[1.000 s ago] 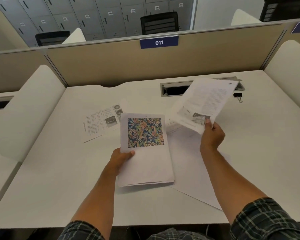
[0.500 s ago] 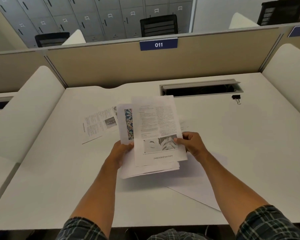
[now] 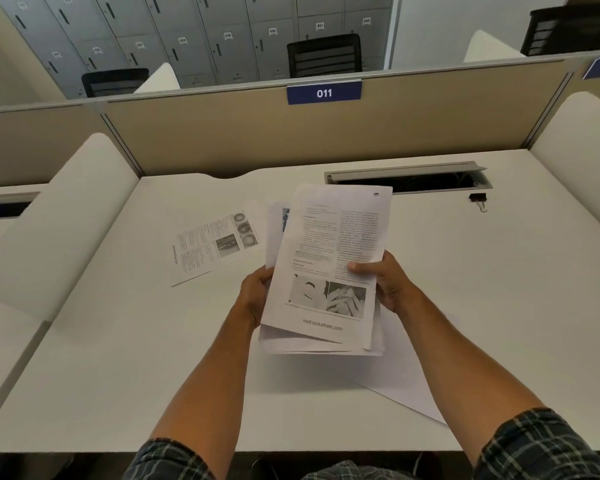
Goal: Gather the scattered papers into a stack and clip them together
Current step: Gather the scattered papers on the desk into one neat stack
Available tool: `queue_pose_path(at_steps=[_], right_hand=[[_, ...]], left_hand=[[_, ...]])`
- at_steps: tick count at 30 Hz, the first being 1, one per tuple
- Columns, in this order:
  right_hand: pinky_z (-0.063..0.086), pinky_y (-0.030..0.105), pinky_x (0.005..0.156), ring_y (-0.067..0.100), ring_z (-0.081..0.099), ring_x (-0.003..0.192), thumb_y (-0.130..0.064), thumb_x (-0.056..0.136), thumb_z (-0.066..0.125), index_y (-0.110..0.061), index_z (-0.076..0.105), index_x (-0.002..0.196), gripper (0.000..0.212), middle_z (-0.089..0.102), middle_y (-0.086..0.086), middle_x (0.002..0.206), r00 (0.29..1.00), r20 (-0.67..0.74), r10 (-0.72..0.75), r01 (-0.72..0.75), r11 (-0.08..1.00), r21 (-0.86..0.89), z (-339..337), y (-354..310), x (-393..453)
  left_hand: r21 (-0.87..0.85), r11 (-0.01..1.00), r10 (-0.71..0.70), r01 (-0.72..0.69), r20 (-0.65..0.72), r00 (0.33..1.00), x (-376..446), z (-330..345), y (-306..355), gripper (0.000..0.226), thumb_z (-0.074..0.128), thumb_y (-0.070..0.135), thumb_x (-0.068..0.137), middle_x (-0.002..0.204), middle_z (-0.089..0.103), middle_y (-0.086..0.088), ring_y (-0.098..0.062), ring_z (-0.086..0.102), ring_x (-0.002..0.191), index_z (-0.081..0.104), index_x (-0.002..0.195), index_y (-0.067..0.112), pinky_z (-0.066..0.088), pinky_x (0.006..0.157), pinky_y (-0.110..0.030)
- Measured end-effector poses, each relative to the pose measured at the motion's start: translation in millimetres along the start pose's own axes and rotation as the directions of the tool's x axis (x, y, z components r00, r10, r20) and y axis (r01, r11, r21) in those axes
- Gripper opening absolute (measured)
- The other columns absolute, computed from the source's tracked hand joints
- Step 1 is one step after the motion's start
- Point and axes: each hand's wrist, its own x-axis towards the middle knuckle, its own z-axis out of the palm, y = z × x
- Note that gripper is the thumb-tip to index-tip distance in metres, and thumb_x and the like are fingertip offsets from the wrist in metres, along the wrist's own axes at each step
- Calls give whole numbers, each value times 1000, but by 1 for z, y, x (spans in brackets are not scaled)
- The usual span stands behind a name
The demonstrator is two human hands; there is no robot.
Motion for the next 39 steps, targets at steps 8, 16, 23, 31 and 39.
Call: queue_pose_path(at_steps=[8, 16, 23, 31, 39], right_hand=[[63, 48, 89, 37, 74, 108, 2, 64, 73, -2, 67, 128, 64, 76, 18, 122, 991, 43, -125, 127, 991, -45, 7, -27, -4], [64, 49, 81, 32, 73, 99, -4, 62, 72, -20, 79, 101, 42, 80, 4, 103, 939, -41, -341, 334, 934, -125, 9, -46, -13], [64, 39, 69, 19, 74, 86, -6, 70, 74, -41, 82, 85, 39, 78, -13, 90, 847, 7, -531, 522, 830, -198, 9, -43, -26], [66, 44, 77, 27, 77, 98, -3, 71, 84, -20, 80, 106, 39, 81, -1, 108, 919, 5, -394, 387, 901, -194, -20, -1, -33], [65, 38, 72, 24, 78, 93, -21, 60, 96, -28, 84, 95, 37, 81, 0, 99, 922, 54, -384, 386, 898, -209, -23, -14, -33]], left_hand=[[258, 934, 157, -246, 322, 934, -3, 9, 17, 54, 85, 29, 79, 127, 75, -9, -30, 74, 113, 69, 130, 18, 62, 93, -49], [183, 951, 175, -249, 346, 922, -8, 19, 18, 54, 79, 4, 71, 118, 77, -13, -38, 71, 113, 70, 124, 10, 62, 93, -51], [115, 939, 260, -323, 374, 890, -16, 28, 18, 59, 83, 4, 73, 124, 72, -14, -32, 68, 118, 71, 124, 30, 61, 94, -53], [269, 927, 168, -261, 323, 931, -19, 22, 3, 65, 91, 31, 63, 126, 73, -13, -36, 67, 120, 73, 124, 17, 54, 103, -61], [172, 914, 271, -366, 412, 870, -19, 23, 10, 71, 95, 13, 68, 126, 71, -15, -34, 67, 121, 66, 133, 19, 61, 93, -52]])
